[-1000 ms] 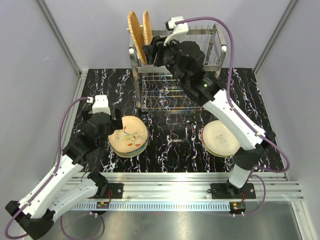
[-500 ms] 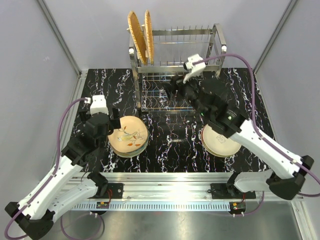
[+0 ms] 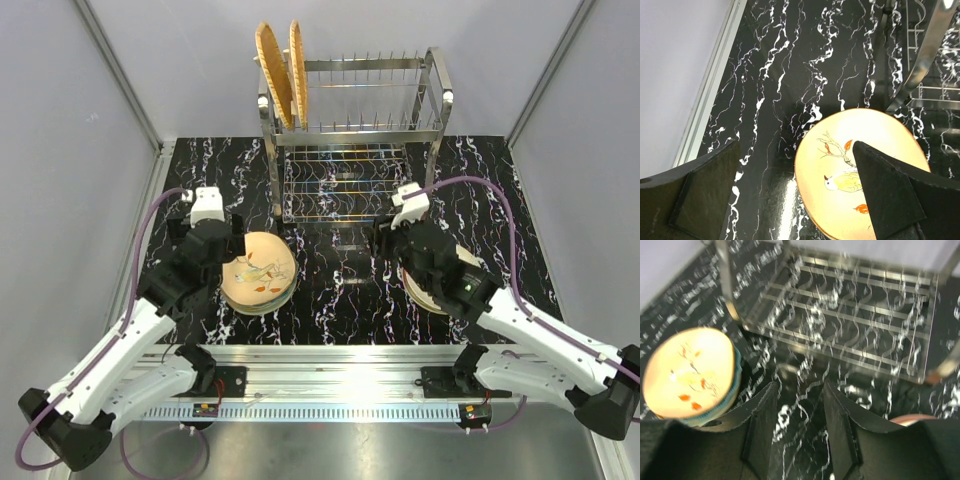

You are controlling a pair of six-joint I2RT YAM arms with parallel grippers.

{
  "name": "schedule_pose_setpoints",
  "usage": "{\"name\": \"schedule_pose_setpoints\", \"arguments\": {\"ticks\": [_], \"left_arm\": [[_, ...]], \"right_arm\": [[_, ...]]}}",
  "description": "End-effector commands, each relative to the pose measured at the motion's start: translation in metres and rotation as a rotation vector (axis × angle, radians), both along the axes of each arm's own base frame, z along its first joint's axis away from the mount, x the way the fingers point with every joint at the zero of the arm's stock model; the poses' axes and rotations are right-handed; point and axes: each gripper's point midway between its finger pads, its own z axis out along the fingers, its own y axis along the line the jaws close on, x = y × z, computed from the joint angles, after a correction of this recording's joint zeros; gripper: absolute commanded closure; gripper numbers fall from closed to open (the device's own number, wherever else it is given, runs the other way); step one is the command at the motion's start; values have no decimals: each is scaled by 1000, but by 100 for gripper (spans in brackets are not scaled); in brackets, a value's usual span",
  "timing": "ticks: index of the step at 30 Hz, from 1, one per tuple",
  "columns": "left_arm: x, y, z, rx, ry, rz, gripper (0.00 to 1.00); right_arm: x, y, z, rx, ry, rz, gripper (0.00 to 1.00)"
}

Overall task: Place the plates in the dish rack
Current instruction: Grab a plate with the left arm

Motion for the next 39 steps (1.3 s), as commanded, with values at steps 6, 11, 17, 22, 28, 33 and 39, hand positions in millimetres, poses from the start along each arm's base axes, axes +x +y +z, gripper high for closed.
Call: {"name": "schedule_pose_setpoints", "arguments": {"ticks": [6, 11, 17, 22, 28, 33, 39], "left_arm": [[13, 1, -10, -127, 63, 82, 1], [21, 0, -47, -357, 237, 145, 1], [23, -8, -90, -622, 301, 173, 1], [15, -18, -126, -694, 357, 165, 3], [5, -10, -152, -721, 349, 247, 7], [-3, -7, -160, -725, 337, 265, 11], [-9, -2, -162, -739, 305, 293, 14]], "right_arm": [[-9, -6, -58, 105, 103, -62, 57], [-17, -1, -78, 123, 150, -34, 62], [-23, -6, -92, 106, 166, -20, 63], [-27, -8, -98, 85, 177, -7, 63], [-32, -9, -105, 74, 197, 3, 64], [-32, -9, -107, 69, 201, 9, 64], [-32, -7, -109, 67, 206, 13, 65]]}}
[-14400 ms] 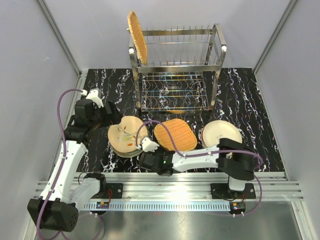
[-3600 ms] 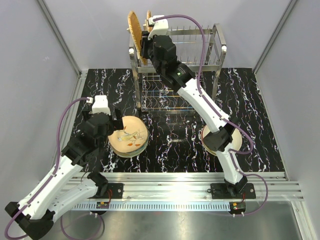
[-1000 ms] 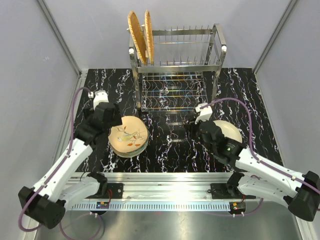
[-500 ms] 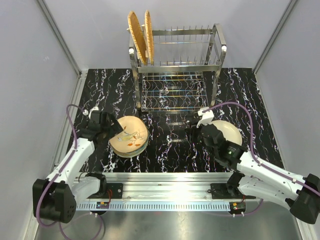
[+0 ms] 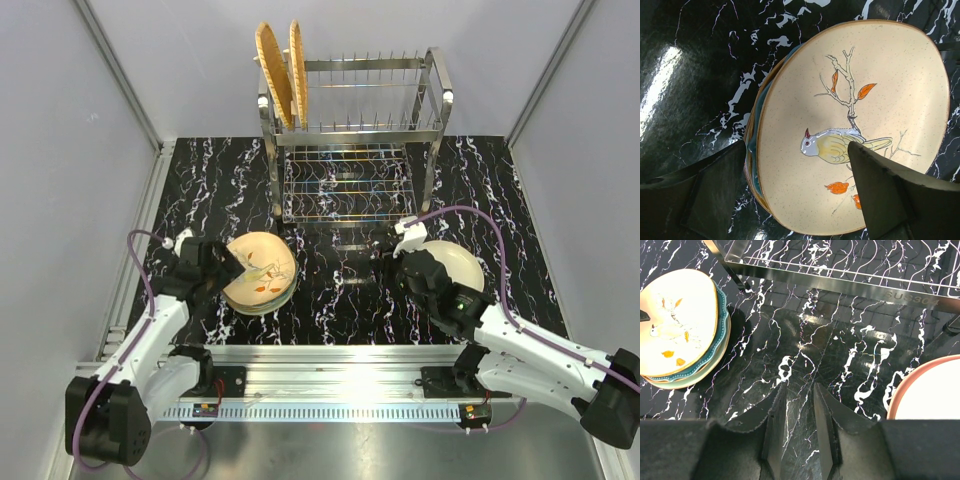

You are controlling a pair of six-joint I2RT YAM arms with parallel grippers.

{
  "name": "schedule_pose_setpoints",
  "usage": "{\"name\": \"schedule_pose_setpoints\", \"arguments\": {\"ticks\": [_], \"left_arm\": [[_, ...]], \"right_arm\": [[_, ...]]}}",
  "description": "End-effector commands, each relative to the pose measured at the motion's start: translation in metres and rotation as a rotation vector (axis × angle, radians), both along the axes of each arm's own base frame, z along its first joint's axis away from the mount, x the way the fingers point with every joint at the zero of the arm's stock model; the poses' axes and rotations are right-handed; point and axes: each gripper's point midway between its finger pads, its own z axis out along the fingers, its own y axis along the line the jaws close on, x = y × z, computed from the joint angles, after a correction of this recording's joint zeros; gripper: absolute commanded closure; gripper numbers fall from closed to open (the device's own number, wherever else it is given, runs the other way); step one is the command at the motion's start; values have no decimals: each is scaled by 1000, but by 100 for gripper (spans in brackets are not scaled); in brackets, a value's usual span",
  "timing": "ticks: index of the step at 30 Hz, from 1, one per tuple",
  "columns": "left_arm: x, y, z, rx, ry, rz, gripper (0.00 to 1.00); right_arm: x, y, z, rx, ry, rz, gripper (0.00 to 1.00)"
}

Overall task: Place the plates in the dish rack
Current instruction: Grab a plate with the left arm

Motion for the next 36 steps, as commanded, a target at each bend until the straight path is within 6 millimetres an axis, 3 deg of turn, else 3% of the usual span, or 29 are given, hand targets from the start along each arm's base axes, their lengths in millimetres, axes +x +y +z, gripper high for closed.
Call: {"name": "schedule_pose_setpoints", "arguments": {"ticks": [1, 10, 17, 24, 36], "left_arm": [[10, 3, 10, -22, -77, 52, 15], [4, 2, 2, -32, -63, 58, 19], [-3, 3, 13, -40, -76, 59, 30], [-4, 4, 33, -59, -210, 62, 32], [-2, 0, 12, -58, -112, 55, 32]], "right_arm": [[-1, 7, 3, 26, -5, 20, 65], [0, 11, 0, 19, 4, 28, 66], [0, 9, -4, 9, 15, 25, 66], [2, 8, -6, -6, 10, 14, 67], [2, 6, -8, -9, 11, 8, 67]]}}
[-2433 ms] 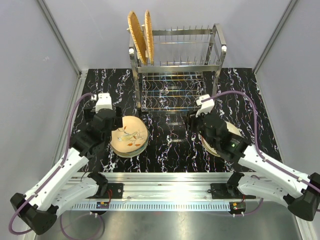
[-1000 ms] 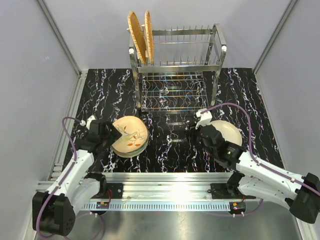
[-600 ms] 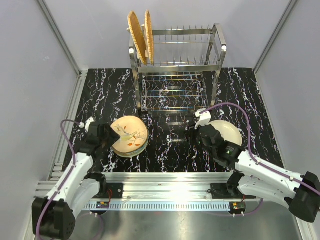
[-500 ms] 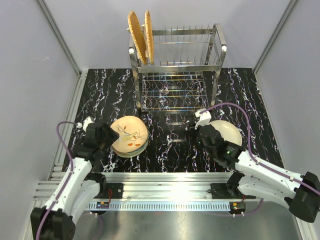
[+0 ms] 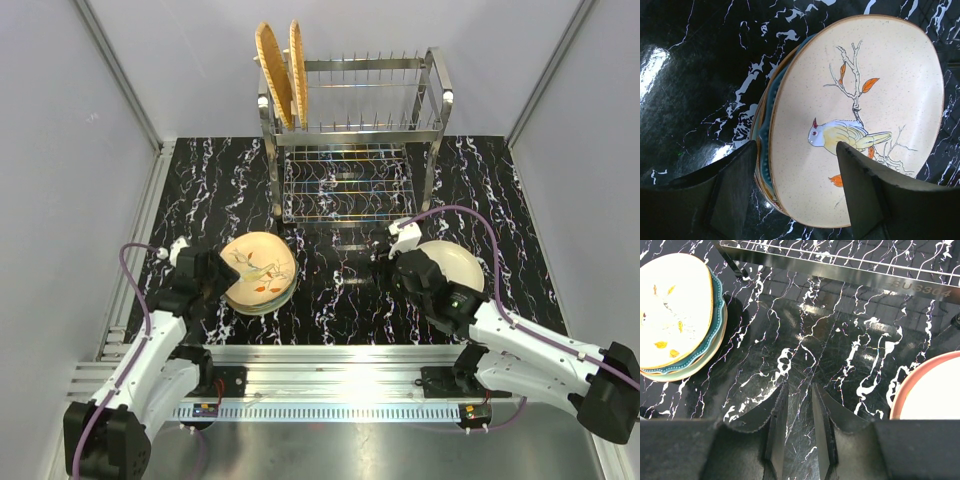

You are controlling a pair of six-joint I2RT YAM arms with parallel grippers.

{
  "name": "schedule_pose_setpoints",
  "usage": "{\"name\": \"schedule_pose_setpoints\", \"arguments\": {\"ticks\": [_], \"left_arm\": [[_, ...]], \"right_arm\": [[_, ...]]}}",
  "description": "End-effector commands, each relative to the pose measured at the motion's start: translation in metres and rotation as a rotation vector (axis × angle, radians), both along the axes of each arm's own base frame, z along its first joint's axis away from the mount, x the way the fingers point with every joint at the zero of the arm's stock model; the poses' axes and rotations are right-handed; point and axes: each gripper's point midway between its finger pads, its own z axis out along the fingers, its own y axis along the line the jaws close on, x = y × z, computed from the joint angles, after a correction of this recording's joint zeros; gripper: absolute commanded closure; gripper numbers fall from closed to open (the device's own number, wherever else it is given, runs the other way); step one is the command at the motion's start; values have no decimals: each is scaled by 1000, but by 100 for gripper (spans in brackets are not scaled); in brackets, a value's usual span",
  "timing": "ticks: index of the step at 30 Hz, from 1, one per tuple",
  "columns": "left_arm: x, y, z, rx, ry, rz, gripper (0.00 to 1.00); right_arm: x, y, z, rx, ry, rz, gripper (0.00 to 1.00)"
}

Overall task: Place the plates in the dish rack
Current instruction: Grab a plate with the left arm

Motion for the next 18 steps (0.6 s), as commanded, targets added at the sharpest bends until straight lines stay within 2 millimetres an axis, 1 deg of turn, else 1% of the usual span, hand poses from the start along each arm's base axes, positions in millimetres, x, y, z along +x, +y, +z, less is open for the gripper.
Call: {"name": "schedule_pose_setpoints", "arguments": {"ticks": [1, 3, 5, 8, 16, 18], "left_arm": [[12, -3, 10, -26, -67, 7, 33], [12, -4, 11, -33, -81, 7, 33], [15, -7, 14, -42, -102, -7, 37], [17, -8, 17, -47, -116, -15, 39], [15, -12, 10, -55, -91, -34, 47], [14, -16, 10, -75, -87, -46, 48]], "right_arm": [[3, 2, 6, 19, -24, -13, 67], [4, 3, 4, 16, -21, -11, 67], [4, 3, 4, 16, -21, -8, 67], [4, 5, 2, 9, -19, -3, 67], [5, 6, -1, 3, -12, -4, 67], [5, 6, -1, 3, -12, -4, 67]]}}
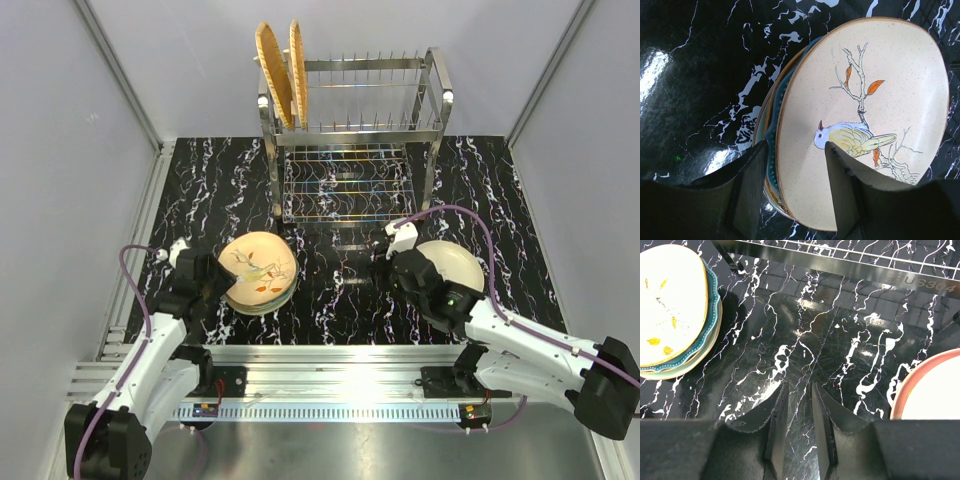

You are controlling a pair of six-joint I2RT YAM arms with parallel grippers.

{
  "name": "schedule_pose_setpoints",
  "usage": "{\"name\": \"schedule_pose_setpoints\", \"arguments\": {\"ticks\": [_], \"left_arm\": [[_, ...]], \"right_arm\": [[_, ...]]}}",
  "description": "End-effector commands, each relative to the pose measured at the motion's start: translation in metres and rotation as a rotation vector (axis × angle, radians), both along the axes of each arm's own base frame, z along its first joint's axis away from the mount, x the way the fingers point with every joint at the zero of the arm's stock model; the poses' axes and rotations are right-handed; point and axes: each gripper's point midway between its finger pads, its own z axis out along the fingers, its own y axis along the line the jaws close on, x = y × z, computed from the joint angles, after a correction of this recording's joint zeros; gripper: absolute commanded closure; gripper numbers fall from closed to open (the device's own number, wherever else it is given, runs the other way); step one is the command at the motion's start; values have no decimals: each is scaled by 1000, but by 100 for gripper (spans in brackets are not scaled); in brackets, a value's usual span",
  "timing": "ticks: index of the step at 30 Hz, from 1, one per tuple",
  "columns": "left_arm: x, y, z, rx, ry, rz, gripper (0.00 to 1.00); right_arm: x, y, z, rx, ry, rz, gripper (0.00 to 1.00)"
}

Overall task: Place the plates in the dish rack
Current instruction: Grab a plate with the left arm

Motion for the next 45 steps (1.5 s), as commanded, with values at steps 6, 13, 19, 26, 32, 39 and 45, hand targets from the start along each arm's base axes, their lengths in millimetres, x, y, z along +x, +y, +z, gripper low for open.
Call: {"name": "schedule_pose_setpoints", "arguments": {"ticks": [6, 13, 19, 26, 32, 39, 45], "left_arm": [[10, -16, 22, -73, -75, -45, 49], [2, -11, 18, -53, -36, -34, 47], [2, -11, 27, -54, -45, -30, 47], [4, -16, 41, -80, -71, -44, 46], [5, -15, 29, -62, -26, -50, 46], [1, -17, 12, -88, -16, -40, 46], [4, -21, 6, -116, -41, -36, 47]], "right_arm": [[5, 5, 8, 23, -31, -5, 67], [5, 6, 6, 23, -26, -3, 68], [4, 5, 5, 22, -23, -4, 68], [5, 6, 6, 23, -27, -5, 67], [5, 5, 6, 21, -28, -9, 68], [6, 5, 6, 21, -30, -10, 67], [5, 5, 6, 19, -27, -7, 68]]}}
